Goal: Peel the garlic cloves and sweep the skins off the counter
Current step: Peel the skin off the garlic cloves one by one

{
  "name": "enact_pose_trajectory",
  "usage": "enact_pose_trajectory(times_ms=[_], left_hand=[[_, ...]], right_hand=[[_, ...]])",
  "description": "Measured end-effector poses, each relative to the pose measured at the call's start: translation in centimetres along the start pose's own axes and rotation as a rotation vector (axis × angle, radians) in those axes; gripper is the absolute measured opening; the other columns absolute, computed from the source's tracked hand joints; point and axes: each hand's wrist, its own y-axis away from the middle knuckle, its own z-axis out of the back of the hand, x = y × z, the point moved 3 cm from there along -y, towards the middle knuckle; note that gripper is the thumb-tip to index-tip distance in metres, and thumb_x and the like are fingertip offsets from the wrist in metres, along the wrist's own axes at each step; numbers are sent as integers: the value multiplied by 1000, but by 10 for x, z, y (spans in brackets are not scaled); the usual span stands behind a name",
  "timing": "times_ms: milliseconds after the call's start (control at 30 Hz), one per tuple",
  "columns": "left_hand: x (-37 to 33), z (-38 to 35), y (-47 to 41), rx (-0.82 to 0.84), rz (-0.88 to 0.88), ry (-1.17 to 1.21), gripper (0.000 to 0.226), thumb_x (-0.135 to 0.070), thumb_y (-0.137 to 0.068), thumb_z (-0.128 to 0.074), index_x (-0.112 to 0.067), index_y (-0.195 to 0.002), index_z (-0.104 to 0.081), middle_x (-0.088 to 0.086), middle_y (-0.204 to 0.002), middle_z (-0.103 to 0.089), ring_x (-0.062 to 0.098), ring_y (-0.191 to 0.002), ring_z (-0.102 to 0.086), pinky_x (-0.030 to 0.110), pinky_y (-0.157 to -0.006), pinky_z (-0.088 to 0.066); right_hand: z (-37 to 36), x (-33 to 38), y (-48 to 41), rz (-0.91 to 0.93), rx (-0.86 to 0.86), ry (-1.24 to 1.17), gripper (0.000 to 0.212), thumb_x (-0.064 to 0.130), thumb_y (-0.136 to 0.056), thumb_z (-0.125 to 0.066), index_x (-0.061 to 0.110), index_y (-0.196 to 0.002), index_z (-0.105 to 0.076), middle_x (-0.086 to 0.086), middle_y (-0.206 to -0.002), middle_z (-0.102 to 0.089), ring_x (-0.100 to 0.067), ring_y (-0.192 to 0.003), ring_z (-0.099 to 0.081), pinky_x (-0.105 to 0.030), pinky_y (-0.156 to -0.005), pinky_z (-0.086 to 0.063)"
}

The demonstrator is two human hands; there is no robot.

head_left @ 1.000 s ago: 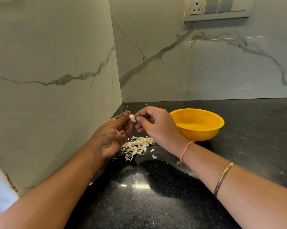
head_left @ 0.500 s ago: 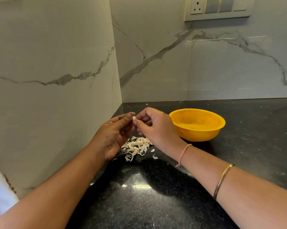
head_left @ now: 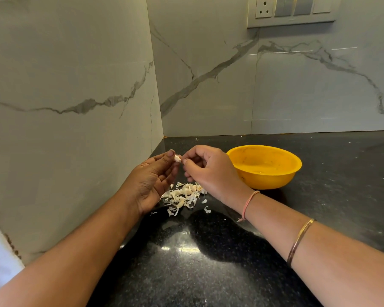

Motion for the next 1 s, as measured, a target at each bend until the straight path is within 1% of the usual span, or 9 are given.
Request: enact_pose_trajectory(times_ms=[200,300,367,467,567,733,800,900,1000], left_hand=[[0,-2,1,18,16,28,11,-7,-81,-61,-4,-91,-60,5,-68,-68,8,-60,-66,18,-67,-54],[0,-3,3,23,6,48,17,-8,-74,-63,-3,-91,-60,5,-68,-69,8,-60,-66,18,-67,-54],[0,-4,3,22,9,50,15,-8,-76,-62,-3,-90,-60,5,-68,-69,7,-60,-66,18,-67,-54],[0,-5,5,13,24,62,6,-6,-82,-59,-2,-86,-61,6,-66,-69,7,-58,-66,17,-65,-54],[1,-6,6,7,23,42,7,-6,-84,-58,-2,-82,-62,5,-66,-69,7,-59,-66,17,-65,-54],[4,-6,6,9,38,3,9,-8,-75,-63,-2,-74,-68,7,-71,-69,8,-64,-65,18,-68,-54],[4,-5,6,7,38,-23,9,-8,-77,-62,-2,-80,-67,7,-73,-68,9,-67,-64,18,-68,-54],[4,-5,6,7,31,-40,10,-7,-83,-59,-2,-88,-65,7,-77,-68,11,-75,-61,18,-70,-54],[4,-6,7,10,27,-55,12,-7,-87,-57,-1,-93,-65,7,-77,-67,11,-73,-61,18,-69,-54]], right_hand=[[1,4,1,89,-35,90,5,8,-85,-62,9,-85,-67,1,-72,-64,-14,-66,-64,-25,-61,-55],[0,7,1,204,-78,194,4,8,-84,-63,7,-84,-67,-2,-75,-65,-13,-66,-60,-27,-60,-53],[-1,8,1,250,-83,250,4,10,-84,-63,8,-84,-66,-2,-76,-64,-12,-66,-58,-29,-59,-53],[-1,7,1,272,-82,286,4,12,-84,-62,9,-84,-65,-2,-76,-63,-12,-66,-56,-30,-58,-53],[-1,7,1,280,-84,296,4,12,-83,-63,10,-82,-65,0,-74,-62,-11,-64,-55,-31,-57,-53],[-3,7,0,271,-90,330,5,12,-81,-63,10,-77,-61,1,-70,-58,-13,-61,-53,-32,-53,-50],[-3,7,0,267,-87,340,6,12,-81,-62,11,-76,-60,1,-69,-56,-13,-60,-51,-29,-51,-47],[-3,7,0,271,-72,360,6,10,-81,-62,11,-76,-58,1,-69,-53,-11,-60,-47,-20,-51,-37],[-4,7,1,271,-51,367,6,10,-82,-60,10,-77,-58,0,-70,-53,-13,-61,-46,-21,-52,-36]])
